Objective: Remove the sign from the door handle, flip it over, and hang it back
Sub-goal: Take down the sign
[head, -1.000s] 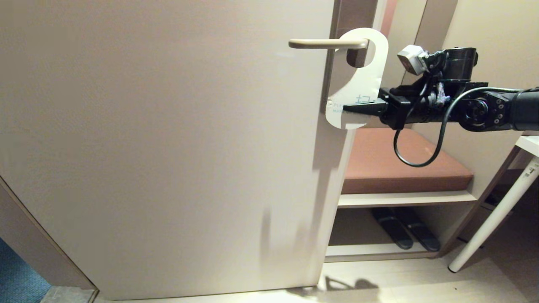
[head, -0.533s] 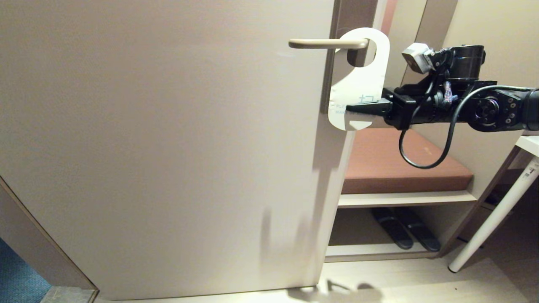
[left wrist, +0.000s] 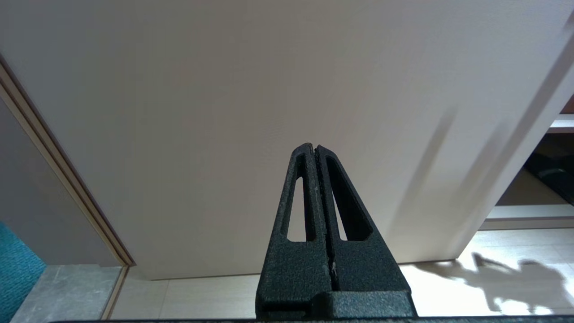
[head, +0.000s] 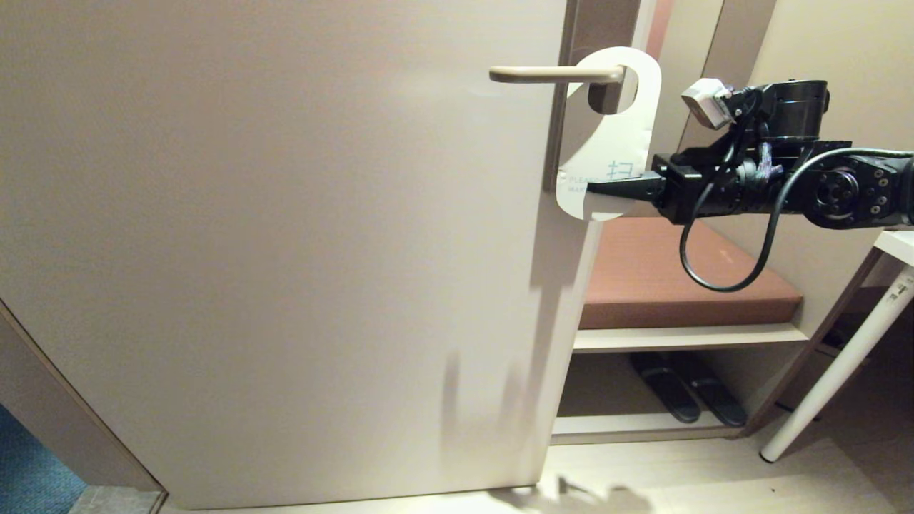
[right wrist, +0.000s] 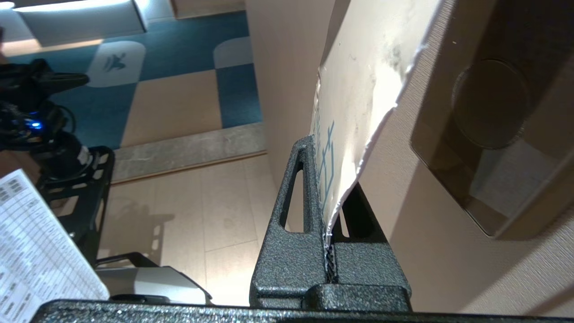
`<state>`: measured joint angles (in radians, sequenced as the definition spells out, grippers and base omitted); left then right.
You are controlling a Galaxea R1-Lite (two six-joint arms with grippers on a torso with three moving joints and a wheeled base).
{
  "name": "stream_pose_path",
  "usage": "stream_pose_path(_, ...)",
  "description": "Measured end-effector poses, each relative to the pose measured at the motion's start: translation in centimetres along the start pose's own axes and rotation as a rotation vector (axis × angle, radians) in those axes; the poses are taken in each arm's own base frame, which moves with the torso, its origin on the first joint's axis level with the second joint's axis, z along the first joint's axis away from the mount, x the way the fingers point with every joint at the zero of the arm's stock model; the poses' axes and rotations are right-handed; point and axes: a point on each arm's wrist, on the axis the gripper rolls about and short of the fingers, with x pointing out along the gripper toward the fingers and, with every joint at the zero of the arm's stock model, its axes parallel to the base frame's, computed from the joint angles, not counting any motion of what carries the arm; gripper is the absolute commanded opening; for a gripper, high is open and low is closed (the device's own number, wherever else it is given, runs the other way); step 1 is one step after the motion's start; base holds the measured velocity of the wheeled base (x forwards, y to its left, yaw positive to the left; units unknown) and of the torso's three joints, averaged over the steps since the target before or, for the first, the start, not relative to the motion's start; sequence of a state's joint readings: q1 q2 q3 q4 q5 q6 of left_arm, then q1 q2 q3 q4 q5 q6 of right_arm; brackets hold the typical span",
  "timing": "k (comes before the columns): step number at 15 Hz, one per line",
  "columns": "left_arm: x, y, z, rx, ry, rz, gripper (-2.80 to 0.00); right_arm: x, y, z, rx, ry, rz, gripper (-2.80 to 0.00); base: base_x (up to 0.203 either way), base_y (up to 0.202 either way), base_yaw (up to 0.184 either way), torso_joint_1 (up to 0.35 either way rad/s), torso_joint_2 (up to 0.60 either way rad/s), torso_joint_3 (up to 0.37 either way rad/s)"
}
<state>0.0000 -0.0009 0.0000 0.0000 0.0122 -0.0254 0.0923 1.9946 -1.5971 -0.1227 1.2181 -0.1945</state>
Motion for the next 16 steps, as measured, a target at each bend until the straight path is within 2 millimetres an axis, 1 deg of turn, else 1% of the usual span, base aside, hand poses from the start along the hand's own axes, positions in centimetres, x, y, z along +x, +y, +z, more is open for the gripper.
stream_pose_path(3, 0.0, 0.0, 0.0, 0.000, 0.000, 0.000, -2.80, -0.1, 0.2, 0.2, 0.014, 0.009, -0.050, -2.80, 0.000, 0.000, 0.000, 0.000, 0.00, 0.000)
stream_pose_path(8, 0.0, 0.0, 0.0, 0.000, 0.000, -0.001, -2.80, 0.4, 0.8, 0.4, 0.030, 0.028, -0.141, -2.80, 0.000, 0.000, 0.000, 0.000, 0.00, 0.000)
stream_pose_path(16, 0.0, 0.0, 0.0, 0.000, 0.000, 0.000, -2.80, 0.7, 2.2, 1.5, 0.101, 0.023, -0.222, -2.80, 0.000, 0.000, 0.000, 0.000, 0.00, 0.000)
